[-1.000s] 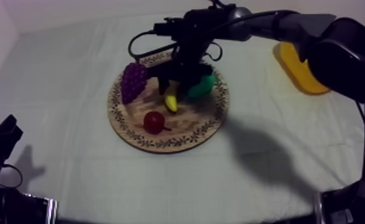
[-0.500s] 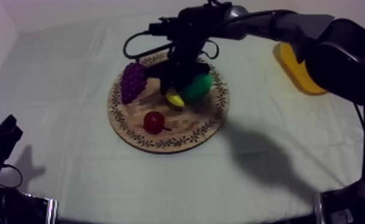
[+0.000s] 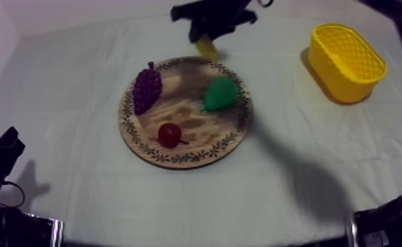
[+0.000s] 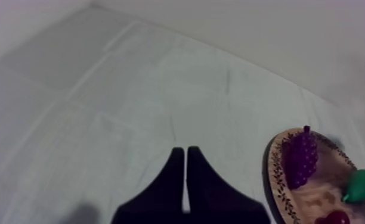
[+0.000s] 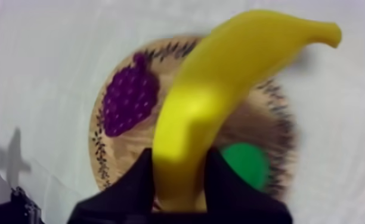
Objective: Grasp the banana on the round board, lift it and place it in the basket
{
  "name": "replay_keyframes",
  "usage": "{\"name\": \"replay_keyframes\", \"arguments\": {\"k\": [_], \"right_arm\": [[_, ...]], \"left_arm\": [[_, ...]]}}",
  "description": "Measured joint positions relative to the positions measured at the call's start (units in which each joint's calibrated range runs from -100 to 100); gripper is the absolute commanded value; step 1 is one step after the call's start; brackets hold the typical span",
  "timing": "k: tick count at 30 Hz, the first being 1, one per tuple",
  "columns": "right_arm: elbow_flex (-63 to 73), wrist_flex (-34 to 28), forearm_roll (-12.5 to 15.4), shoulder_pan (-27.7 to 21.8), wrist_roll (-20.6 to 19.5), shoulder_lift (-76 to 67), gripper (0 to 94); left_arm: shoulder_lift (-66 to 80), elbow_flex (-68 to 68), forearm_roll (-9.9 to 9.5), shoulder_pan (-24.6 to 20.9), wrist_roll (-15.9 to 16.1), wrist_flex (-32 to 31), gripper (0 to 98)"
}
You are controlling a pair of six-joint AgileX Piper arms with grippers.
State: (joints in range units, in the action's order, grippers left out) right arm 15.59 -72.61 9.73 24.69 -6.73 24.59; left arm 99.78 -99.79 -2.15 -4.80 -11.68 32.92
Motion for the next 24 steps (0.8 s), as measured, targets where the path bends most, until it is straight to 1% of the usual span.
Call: {"name": "replay_keyframes", "arguments": {"k": [6, 12, 16, 24], "right_arm": [[-7.19, 1.15, -1.2, -5.77, 2.5, -9.89, 9.5], [-14.43, 1.51, -1.11, -13.47, 6.36, -17.37, 9.5], [-18.14, 1.69, -1.18, -18.94, 8.88, -20.02, 9.5], [-26.2, 5.02, -1.56, -28.65, 13.87, -21.12, 9.8]], "left_arm": [[0.0, 0.0, 0.0, 0.0, 0.0, 0.0, 0.1], [0.0, 0.0, 0.0, 0.0, 0.0, 0.0, 0.1], [0.0, 0.0, 0.0, 0.0, 0.0, 0.0, 0.1], [0.0, 0.0, 0.0, 0.0, 0.0, 0.0, 0.1]]}}
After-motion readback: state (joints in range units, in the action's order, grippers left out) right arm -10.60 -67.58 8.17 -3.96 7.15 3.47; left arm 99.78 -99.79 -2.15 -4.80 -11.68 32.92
